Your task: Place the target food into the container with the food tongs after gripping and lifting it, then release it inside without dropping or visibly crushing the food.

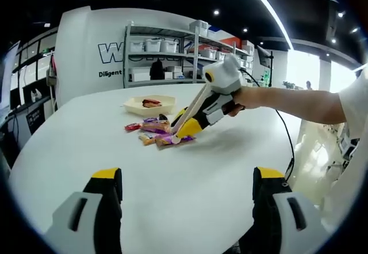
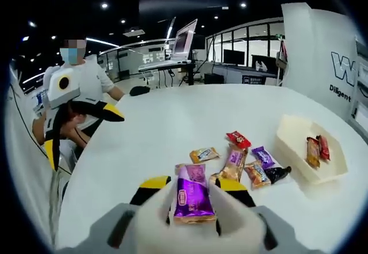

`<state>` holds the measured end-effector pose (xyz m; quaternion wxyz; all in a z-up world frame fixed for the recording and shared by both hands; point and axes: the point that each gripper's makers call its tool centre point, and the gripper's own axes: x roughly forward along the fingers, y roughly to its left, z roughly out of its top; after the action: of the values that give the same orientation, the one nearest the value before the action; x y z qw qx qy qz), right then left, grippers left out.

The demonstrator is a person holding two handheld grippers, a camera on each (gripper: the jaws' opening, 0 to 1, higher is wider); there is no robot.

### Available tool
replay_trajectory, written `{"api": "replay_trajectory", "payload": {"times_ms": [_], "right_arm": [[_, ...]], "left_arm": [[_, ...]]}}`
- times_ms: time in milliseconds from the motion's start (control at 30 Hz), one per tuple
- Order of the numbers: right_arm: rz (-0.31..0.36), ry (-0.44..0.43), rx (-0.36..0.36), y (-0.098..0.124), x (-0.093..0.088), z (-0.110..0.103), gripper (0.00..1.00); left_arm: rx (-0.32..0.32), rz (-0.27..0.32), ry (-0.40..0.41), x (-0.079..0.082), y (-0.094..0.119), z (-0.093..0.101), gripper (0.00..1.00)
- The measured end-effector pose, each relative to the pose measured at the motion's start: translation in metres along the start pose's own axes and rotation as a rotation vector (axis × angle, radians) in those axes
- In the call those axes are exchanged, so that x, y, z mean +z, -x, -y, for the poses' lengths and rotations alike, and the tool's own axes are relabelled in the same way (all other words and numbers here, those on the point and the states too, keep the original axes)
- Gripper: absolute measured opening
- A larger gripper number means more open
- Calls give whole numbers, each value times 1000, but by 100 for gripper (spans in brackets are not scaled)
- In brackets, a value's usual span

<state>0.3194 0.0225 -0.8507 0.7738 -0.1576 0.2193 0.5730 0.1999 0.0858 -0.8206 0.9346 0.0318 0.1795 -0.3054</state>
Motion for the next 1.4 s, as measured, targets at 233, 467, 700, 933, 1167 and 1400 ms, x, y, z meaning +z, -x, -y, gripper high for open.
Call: {"api": "replay_trajectory", "payload": {"times_ms": [233, 467, 700, 933, 1167, 1400], "right_arm": [[-9, 22, 8, -1, -1, -1, 21], [-21, 3, -3, 1, -3, 1, 19], [16, -42, -19, 9, -1, 4, 16], [65, -96, -24, 23, 6, 4, 16], [108, -115, -51, 39, 13, 8, 15], [137, -108, -83, 52, 24, 16, 15]], "left_arm": [[2, 3, 4, -1, 1, -2, 93], [2, 8, 7, -1, 3, -2, 93], [4, 15, 7, 1, 6, -2, 93], [5, 19, 4, 3, 7, -2, 93], [-1, 21, 1, 4, 6, 1, 93], [-7, 19, 0, 3, 5, 3, 92]]}}
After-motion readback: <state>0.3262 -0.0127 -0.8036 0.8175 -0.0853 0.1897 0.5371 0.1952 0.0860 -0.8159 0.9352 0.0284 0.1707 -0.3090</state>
